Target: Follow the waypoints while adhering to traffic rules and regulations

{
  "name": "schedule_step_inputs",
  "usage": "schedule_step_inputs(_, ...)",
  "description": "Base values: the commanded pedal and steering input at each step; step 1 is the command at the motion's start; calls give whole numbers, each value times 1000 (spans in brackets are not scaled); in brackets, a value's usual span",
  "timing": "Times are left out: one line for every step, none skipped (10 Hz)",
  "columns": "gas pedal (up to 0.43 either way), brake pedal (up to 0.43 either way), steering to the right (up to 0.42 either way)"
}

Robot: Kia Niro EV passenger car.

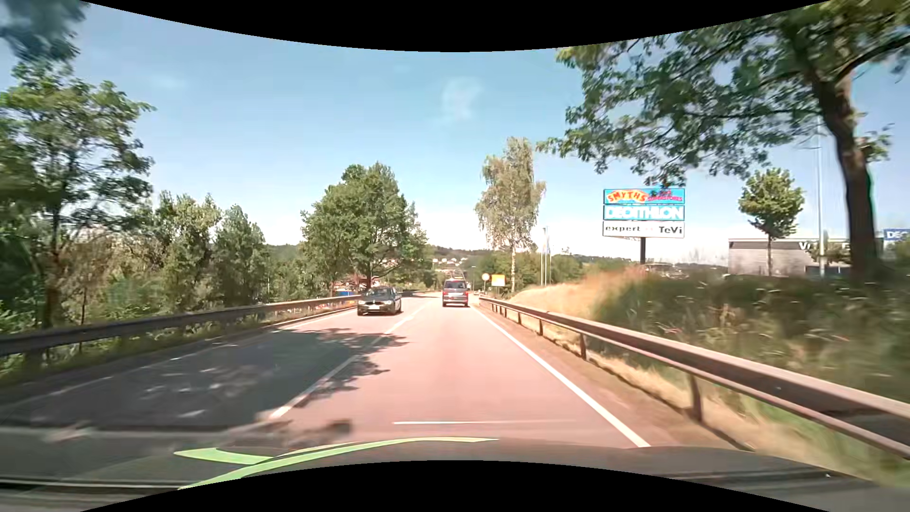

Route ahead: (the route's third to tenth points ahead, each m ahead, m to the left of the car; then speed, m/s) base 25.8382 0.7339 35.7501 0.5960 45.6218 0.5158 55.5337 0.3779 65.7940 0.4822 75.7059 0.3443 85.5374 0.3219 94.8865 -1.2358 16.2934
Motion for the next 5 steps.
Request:
schedule_step_inputs(0,280,0)
schedule_step_inputs(0,274,1)
schedule_step_inputs(0,280,1)
schedule_step_inputs(0,274,1)
schedule_step_inputs(0,274,1)
